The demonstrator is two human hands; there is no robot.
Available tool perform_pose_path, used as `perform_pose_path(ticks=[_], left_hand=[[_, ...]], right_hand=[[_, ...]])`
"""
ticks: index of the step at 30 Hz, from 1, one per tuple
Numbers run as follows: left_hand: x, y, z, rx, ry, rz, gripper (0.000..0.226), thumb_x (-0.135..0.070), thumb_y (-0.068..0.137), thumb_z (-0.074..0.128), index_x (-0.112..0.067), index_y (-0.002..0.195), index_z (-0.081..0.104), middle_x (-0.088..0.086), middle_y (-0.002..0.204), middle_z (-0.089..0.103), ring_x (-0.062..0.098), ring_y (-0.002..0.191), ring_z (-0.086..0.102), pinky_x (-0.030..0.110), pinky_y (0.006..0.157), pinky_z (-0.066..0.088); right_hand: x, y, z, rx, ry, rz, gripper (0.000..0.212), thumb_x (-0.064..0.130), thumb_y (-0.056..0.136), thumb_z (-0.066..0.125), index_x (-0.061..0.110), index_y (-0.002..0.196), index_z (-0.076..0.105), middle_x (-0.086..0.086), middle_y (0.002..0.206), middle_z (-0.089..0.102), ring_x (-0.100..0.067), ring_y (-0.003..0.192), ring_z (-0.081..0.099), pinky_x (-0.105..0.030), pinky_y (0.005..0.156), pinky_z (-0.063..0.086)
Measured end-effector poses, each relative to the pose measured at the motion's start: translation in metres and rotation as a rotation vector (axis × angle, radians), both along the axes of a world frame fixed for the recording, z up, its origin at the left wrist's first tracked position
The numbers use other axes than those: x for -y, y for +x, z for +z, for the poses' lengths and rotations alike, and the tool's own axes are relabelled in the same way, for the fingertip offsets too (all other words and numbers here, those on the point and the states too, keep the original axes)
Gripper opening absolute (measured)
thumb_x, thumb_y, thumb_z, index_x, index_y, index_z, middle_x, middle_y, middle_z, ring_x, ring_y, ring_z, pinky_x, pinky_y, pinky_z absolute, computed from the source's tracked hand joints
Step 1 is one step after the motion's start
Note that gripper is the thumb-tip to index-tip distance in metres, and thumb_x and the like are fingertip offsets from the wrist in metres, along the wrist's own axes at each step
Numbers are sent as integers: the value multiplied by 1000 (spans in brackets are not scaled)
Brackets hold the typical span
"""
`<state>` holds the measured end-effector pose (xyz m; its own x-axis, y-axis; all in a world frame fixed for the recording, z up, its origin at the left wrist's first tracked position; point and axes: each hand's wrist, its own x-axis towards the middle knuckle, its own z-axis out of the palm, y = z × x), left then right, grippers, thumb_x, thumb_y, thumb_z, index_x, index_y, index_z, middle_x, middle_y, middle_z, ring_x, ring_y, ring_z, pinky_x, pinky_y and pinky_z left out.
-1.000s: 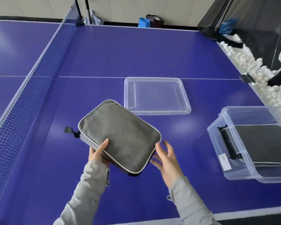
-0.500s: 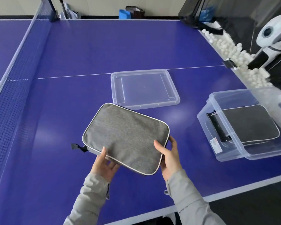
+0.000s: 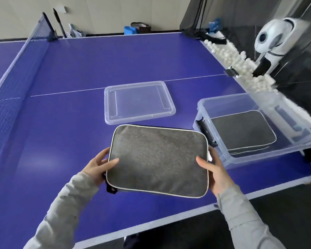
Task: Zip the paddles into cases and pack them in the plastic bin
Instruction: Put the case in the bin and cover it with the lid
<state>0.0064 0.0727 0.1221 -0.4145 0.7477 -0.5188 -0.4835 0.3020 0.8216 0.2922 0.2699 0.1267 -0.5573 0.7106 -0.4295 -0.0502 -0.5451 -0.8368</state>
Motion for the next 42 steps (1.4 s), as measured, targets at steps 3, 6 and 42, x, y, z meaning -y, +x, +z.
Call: perform_pose_path(ticks=[3, 6, 42], left_hand=[[-16, 51, 3, -46, -16, 19, 96, -25, 37, 87, -21, 126, 55, 8, 103, 71, 28, 92, 67, 41, 82, 53], [-28, 111, -5, -8, 11, 84, 100, -28, 28, 94, -19, 121, 59, 6, 99, 73, 24, 88, 69, 34, 74, 58], [-366, 262, -26, -240, 114, 144, 70, 1, 80, 68, -24, 139, 40, 1, 126, 60, 18, 111, 60, 29, 90, 50]], right_hand=[[-14, 47, 12, 39, 52, 16, 62, 24, 59, 79, 38, 115, 57, -4, 99, 74, -23, 89, 72, -33, 63, 57], [-31, 101, 24, 103, 130, -10, 57, 32, 58, 79, 38, 110, 56, -2, 95, 75, -18, 86, 72, -28, 59, 56], [-364, 180, 16, 341, 468, -87, 37, 2, 86, 63, 19, 118, 57, -4, 113, 65, -19, 104, 60, -34, 95, 47]])
